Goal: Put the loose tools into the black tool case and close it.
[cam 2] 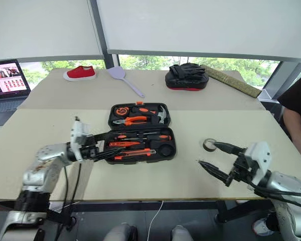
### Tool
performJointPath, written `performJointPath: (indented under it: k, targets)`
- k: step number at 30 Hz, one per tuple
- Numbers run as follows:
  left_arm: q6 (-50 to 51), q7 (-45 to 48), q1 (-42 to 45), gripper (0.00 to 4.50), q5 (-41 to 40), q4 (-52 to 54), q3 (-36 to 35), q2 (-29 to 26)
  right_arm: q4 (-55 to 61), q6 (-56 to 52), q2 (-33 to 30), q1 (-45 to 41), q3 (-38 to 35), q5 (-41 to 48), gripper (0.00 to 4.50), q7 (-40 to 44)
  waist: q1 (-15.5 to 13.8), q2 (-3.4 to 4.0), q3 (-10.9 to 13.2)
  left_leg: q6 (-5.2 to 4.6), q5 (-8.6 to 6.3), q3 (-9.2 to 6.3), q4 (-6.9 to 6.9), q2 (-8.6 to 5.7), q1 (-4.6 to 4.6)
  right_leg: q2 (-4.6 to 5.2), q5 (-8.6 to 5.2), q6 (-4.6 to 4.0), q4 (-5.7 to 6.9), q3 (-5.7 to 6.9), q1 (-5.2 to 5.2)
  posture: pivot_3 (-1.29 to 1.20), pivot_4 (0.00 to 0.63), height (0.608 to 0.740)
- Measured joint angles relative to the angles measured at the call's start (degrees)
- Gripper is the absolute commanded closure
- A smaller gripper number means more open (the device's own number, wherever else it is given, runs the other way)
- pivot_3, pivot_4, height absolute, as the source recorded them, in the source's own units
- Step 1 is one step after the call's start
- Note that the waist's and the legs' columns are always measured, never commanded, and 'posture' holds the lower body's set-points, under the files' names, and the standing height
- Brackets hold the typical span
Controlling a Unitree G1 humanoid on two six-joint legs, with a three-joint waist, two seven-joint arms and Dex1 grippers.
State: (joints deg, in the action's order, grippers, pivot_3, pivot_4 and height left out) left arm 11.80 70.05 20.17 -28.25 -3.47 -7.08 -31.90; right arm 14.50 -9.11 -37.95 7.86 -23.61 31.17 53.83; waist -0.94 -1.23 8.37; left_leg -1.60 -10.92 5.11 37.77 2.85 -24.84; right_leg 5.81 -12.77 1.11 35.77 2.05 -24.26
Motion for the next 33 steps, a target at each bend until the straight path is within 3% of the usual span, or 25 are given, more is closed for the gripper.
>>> performJointPath:
  k: [7, 12, 14, 18, 22, 28, 33]
  targets:
    - [1.0, 7.1, -14.9, 0.06, -7.1, 6.5, -6.3, -6.1, -7.1, 7.8, 5.1, 11.7, -4.5, -6.3, 0.00, -4.2, 0.4, 0.06, 0.0, 0.42, -0.25, 0.00, -0.03, 0.15, 0.17, 0.12, -0.28, -0.02, 0.06, -0.02, 0.00, 0.00, 0.150, 0.740]
    - [0.5, 7.5, -16.5, 0.06, -8.9, 9.1, -6.7, -5.9, -7.4, 7.2, 5.0, 9.9, -3.6, -8.6, 0.00, -7.2, 0.4, 0.12, 0.1, 0.52, -0.30, 0.02, -0.03, 0.09, 0.28, 0.41, -0.24, -0.01, 0.03, 0.07, -0.08, 0.00, 0.150, 0.740]
    - [0.9, 6.9, -16.0, 0.06, -10.0, 10.6, -6.7, -5.8, -5.9, 0.9, 2.9, 6.6, -2.6, -8.4, 0.00, -10.3, 0.5, 0.23, 0.2, 0.52, -0.30, 0.12, -0.03, 0.06, 0.31, 0.59, -0.24, -0.01, 0.03, 0.06, -0.06, 0.00, 0.150, 0.740]
    - [0.9, 4.5, -12.8, 0.06, -10.1, 11.5, -5.7, -3.8, -1.9, -13.2, -7.9, -3.7, 2.9, -6.9, 0.00, -9.3, 0.5, 0.52, 0.4, 0.41, -0.23, 0.25, -0.02, -0.03, 0.28, 0.64, -0.18, 0.06, 0.05, 0.07, 0.01, 0.00, 0.150, 0.740]
    - [-0.2, 1.1, -11.0, 0.06, -8.7, 11.4, -3.6, -0.6, -3.4, -23.4, -15.4, -18.6, 13.3, -9.1, 0.00, -7.5, 0.4, 0.34, 0.4, 0.29, -0.14, 0.20, 0.02, -0.05, 0.24, 0.39, 0.00, 0.02, 0.06, 0.14, 0.02, 0.00, 0.150, 0.740]
    - [-2.0, -1.6, -9.6, 0.06, -5.8, 10.8, -1.3, 1.1, -20.0, -26.8, -14.4, -36.9, 29.2, -18.7, 0.00, -5.2, 0.3, 0.22, 0.5, -0.18, -0.06, 0.23, 0.01, -0.12, -0.28, 0.23, 0.19, 0.03, -0.04, 0.13, -0.27, 0.00, 0.150, 0.740]
    - [-3.3, -2.3, -10.1, 0.06, -5.3, 10.8, -1.0, 1.4, -31.1, -24.1, -12.1, -44.3, 35.9, -24.3, 0.00, -1.4, 0.3, 0.17, 0.5, -0.29, -0.20, 0.38, 0.03, -0.16, -0.42, 0.26, 0.16, 0.10, -0.17, 0.19, -0.31, 0.00, 0.150, 0.740]
